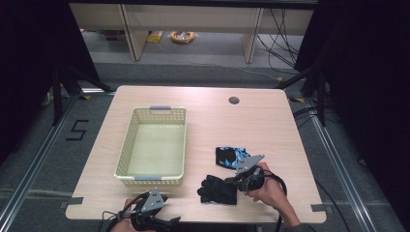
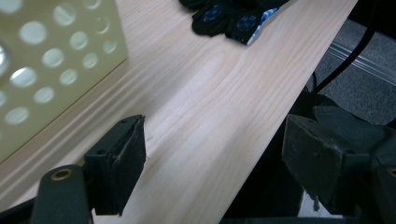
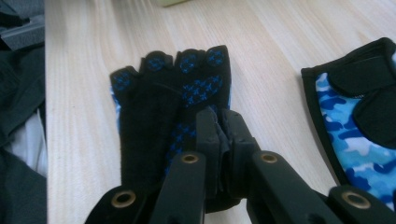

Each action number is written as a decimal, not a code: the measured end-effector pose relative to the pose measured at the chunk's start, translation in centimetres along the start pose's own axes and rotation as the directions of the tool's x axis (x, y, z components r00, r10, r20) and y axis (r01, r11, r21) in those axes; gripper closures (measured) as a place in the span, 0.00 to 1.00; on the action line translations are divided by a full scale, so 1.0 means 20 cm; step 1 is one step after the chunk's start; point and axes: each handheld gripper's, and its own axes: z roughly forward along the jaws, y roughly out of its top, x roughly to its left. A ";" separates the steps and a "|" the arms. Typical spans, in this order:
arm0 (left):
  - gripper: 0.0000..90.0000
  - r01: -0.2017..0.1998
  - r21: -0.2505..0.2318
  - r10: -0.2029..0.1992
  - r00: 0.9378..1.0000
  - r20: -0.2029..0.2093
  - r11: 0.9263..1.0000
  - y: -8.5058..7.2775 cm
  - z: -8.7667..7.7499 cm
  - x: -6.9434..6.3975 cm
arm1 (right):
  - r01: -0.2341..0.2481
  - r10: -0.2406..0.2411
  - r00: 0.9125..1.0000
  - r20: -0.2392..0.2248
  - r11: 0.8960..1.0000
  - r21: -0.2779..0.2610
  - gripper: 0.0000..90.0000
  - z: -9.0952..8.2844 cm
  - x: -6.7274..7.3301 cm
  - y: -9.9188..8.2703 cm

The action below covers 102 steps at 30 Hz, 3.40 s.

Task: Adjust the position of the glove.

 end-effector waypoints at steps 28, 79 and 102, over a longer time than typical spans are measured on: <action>0.23 -0.038 0.005 0.038 0.998 0.057 0.999 0.08 0.13 -0.05 | -0.349 0.368 0.896 0.249 0.929 -0.120 0.45 0.00 -0.05 0.05; 0.24 -0.038 0.001 0.038 0.998 0.043 0.999 0.02 0.03 0.00 | -0.266 0.292 0.885 0.364 0.956 -0.121 0.84 0.08 -0.19 0.21; 0.24 0.002 -0.022 -0.001 1.000 0.025 1.000 0.02 0.03 0.03 | -0.050 0.082 0.975 0.205 0.987 -0.155 0.83 -0.09 0.13 0.20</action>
